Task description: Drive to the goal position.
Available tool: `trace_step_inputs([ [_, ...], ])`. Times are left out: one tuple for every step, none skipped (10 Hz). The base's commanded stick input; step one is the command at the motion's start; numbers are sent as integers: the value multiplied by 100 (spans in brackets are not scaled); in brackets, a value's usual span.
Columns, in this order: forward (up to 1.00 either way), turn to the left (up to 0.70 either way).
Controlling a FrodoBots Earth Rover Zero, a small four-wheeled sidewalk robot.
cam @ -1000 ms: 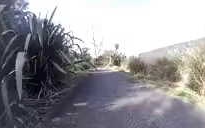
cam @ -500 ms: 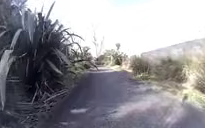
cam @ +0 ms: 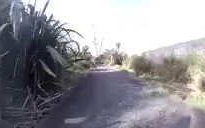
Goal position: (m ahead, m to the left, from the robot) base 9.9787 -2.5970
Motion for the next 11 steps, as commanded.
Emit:
trace_step_inputs([
  [45, -27],
  [45, -27],
  [45, -27],
  [45, -27],
  [45, -27],
  [45, -27],
  [45, -27],
  [45, -27],
  [45, -27],
  [45, -27],
  [45, -27],
])
